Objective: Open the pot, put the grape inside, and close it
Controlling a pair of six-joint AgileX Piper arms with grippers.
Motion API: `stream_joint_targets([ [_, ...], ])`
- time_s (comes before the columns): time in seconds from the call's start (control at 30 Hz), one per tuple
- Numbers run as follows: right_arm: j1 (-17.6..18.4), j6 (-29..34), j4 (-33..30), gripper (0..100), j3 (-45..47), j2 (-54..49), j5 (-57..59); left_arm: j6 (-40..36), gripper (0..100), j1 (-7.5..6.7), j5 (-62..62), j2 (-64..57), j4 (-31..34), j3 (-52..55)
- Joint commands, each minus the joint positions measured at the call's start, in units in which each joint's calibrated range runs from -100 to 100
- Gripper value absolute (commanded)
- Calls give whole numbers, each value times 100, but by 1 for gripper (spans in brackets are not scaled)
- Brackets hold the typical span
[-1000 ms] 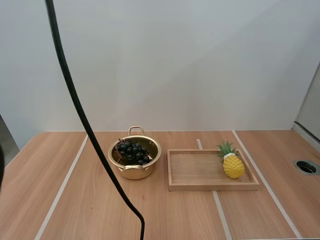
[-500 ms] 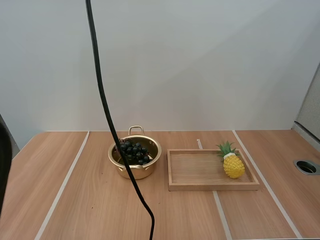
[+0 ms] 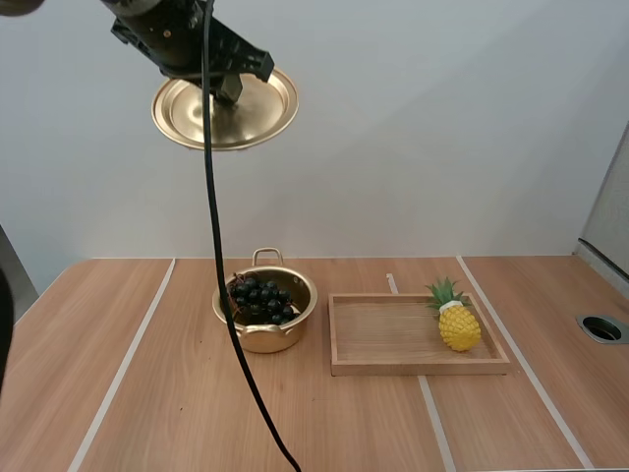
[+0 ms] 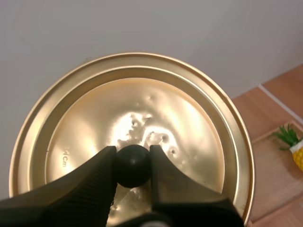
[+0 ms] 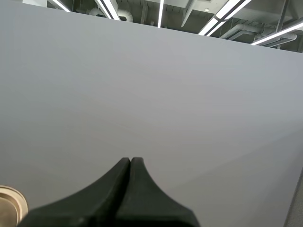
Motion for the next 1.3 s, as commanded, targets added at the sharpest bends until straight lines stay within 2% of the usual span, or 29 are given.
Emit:
stream_joint_targets([
  [0.0, -16, 15, -56, 0, -19, -60, 38, 180, 0, 3, 0, -27, -156, 453],
  [0.2, -16, 15, -56, 0, -19, -60, 51, 359, 0, 3, 0, 212, -397, 1130],
  [0.47, -16, 15, -56, 0, -19, -97, 239, 508, 0, 3, 0, 746, -1033, 1399],
  [0.7, -16, -4, -56, 0, -19, -233, 239, 519, 0, 3, -32, 1214, -1085, 1708],
  [1.1, -16, -24, -130, 0, -19, -227, 258, 895, 0, 3, -2496, 1303, -1099, 3062],
  [1.27, -16, -24, -130, 0, -19, -227, 258, 1272, 0, 3, -3142, 1303, -1315, 3660],
])
